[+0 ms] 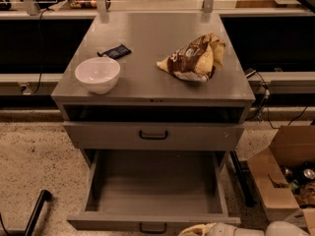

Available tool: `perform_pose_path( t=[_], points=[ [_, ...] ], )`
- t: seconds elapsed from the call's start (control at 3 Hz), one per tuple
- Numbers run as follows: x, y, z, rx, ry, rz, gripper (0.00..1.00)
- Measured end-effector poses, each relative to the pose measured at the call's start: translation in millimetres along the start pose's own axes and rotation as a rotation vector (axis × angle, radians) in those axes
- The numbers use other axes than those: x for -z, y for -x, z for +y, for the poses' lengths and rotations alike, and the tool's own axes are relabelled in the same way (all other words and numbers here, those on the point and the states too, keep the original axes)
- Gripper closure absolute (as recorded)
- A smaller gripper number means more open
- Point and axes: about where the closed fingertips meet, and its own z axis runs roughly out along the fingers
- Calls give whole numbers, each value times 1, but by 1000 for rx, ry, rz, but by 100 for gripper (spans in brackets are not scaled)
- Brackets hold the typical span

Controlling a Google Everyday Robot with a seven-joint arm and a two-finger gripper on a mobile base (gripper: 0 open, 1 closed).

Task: Close middle drawer

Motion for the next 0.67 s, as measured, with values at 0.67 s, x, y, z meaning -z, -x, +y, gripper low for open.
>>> perform_pose_path(
  t=[0.67],
  points=[
    [-17,-52,-4,7,-36,-14,100]
  ],
)
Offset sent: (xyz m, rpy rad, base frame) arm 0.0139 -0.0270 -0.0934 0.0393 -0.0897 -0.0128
